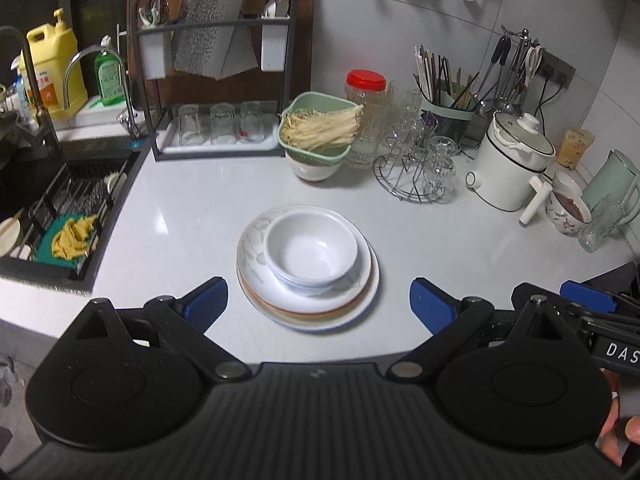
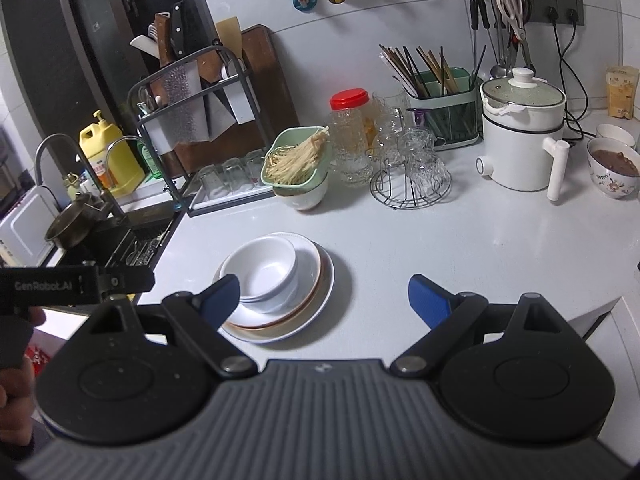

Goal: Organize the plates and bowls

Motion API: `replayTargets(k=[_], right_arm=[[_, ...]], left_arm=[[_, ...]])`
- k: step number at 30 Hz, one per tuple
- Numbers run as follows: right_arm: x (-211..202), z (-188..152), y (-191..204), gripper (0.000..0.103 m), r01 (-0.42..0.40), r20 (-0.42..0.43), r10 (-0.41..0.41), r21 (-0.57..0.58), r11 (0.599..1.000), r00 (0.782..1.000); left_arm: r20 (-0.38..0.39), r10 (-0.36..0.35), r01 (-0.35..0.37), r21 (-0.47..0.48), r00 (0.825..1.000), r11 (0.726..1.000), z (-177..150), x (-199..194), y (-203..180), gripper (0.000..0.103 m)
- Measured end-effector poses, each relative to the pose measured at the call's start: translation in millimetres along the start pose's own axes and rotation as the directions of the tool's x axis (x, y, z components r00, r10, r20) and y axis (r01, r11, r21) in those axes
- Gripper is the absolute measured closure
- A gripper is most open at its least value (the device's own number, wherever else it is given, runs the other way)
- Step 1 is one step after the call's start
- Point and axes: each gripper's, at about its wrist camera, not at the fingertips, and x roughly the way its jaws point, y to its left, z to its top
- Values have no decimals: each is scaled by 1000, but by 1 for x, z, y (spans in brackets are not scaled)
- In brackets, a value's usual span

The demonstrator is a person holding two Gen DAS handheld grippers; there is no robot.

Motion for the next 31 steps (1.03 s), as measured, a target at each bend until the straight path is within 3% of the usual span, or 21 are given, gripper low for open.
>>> replayTargets(k=[13,31], right_arm=[[-21,-10,-18,11,-18,-8,18,-6,1000,1000],[-35,-29,-20,11,-25,-5,25,-23,999,1000]], left_arm=[[1,23,-23,-13,1000,1000,-22,-21,-25,4],[8,26,-25,-19,1000,999,-44,-33,-28,4]])
